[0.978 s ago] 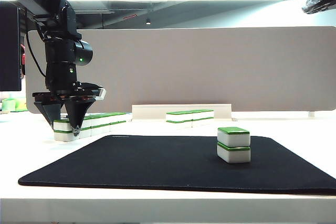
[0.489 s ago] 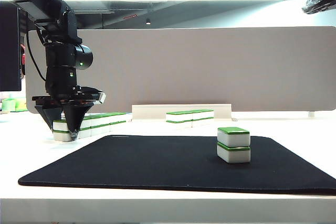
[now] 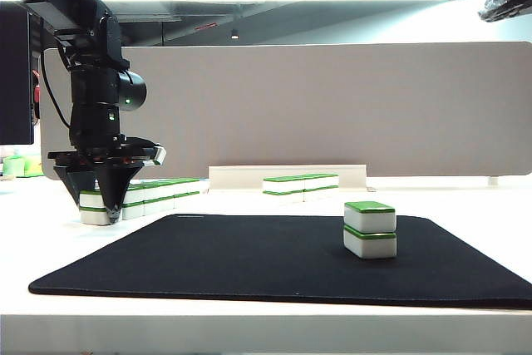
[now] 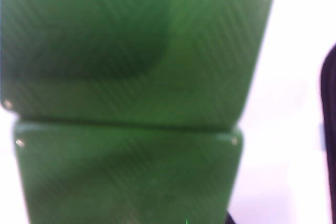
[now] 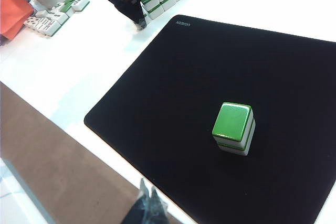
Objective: Take a mahjong tile from the mahjong wall and then place it on the table close to you.
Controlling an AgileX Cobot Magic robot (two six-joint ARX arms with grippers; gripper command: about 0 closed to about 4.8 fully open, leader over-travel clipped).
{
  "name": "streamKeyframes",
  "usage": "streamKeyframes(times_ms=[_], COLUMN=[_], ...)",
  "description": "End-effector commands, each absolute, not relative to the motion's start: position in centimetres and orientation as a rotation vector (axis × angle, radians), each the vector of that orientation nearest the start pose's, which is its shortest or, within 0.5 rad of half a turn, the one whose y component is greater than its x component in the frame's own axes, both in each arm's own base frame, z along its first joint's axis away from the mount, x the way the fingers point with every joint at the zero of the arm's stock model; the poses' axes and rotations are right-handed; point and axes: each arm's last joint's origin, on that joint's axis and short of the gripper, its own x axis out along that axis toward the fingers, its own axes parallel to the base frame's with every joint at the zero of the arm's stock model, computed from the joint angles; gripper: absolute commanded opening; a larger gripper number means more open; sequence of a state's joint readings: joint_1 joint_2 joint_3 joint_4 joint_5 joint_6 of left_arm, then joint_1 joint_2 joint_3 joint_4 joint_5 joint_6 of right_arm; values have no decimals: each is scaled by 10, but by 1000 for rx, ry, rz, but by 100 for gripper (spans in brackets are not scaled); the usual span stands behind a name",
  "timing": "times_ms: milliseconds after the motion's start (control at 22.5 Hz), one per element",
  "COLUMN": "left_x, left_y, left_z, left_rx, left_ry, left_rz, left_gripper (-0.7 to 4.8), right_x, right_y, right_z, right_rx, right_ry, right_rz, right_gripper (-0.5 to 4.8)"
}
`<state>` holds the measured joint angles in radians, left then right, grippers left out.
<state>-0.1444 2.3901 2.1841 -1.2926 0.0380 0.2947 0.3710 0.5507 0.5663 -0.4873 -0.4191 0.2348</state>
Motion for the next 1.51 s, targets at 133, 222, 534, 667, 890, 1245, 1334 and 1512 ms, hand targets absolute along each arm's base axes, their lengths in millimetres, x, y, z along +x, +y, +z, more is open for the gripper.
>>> streamKeyframes(times_ms=[133,222,534,667,890,1245,1334,1512], left_x=[459,456,443,434,422,378,365,349], left_y=[-70,-73,-99,-126,-164,-259,-281,-301], left_z=[201,206,229,233,233,232,232,221], left_rx=[305,296,274,303,398,784,859,881], left_ry=[1525,1534,1503,1488,1468,1292,1234,1264], left_rz=[-371,-373,-412,-490,-584,-896,-979,-1077], left_gripper=[143,143,143,143,143,143,143,143], right_x=[111,111,111,111,111,112,112,112], right_y=[56,56,56,56,56,55,55,55], right_z=[265,265,265,265,266,266,266,266], right_rx=[226,226,226,226,226,218,218,218], right_ry=[553,554,552,546,544,537,538,538], right_rz=[718,718,718,719,719,683,683,683], right_gripper=[-1,-1,-1,-1,-1,-1,-1,-1])
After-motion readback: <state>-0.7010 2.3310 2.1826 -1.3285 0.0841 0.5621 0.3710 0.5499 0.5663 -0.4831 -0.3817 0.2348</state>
